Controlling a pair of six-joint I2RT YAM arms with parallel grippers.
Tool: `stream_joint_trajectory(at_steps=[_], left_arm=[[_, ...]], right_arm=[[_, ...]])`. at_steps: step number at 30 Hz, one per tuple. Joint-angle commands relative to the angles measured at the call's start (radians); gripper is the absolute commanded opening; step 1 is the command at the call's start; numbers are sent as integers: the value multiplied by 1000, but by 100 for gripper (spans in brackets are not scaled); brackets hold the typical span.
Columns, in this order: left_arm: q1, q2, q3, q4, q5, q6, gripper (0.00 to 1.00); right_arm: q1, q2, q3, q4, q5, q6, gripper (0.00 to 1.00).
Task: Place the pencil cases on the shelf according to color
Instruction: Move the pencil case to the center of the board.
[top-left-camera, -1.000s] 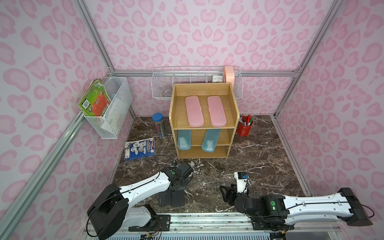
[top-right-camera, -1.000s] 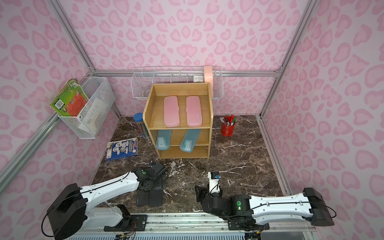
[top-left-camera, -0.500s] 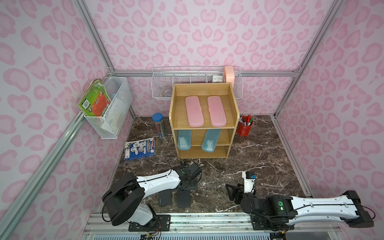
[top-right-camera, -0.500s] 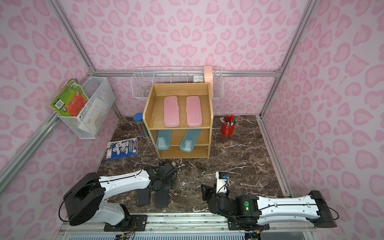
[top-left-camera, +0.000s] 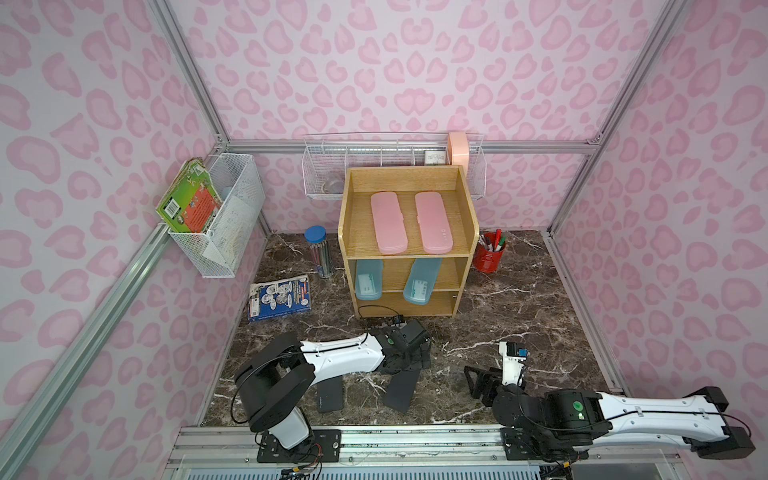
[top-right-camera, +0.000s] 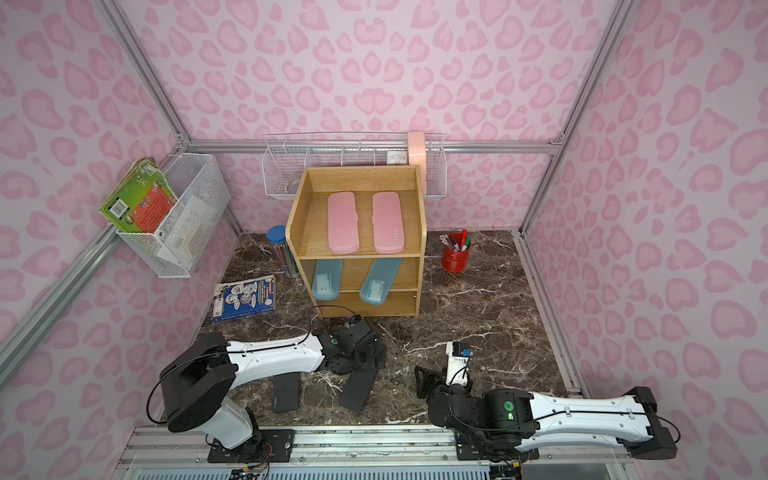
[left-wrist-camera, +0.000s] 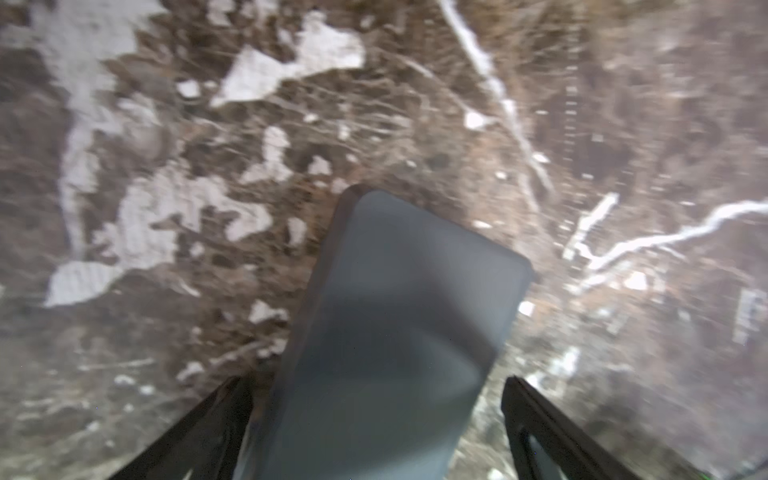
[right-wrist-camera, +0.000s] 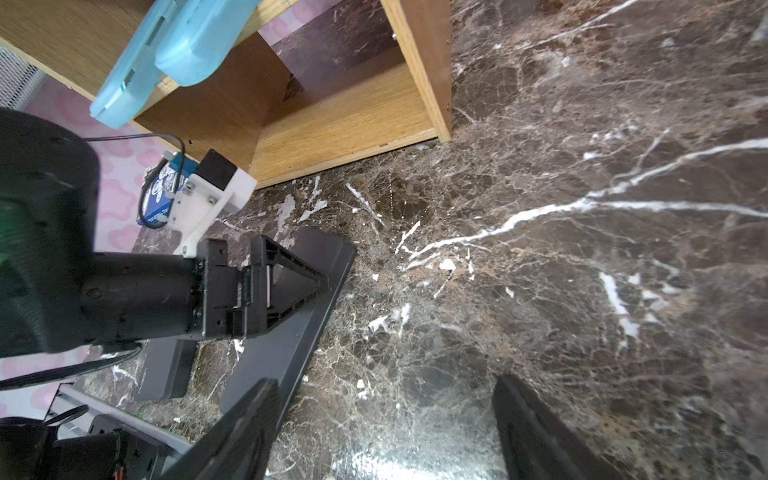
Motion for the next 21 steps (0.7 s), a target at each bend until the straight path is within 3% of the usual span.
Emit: stream_joint_trajectory(at_steps=[1, 6, 10, 15, 21], left_arm=[[1, -82, 4, -69, -38, 7, 99], [3, -236, 10, -382, -215, 34, 99], [20, -366, -13, -590, -339, 60, 99], [137, -586, -141, -664, -349, 94, 99], [226, -812, -284, -650, -366, 115, 99]], right_arm=[[-9, 72, 34, -40, -2, 42, 87], [-38, 256, 79, 45, -76, 68, 95], [-76, 436, 104, 253, -195, -31, 99], [-110, 687, 205, 390, -290, -70, 99], [-146, 988, 460, 245, -365, -113, 99]])
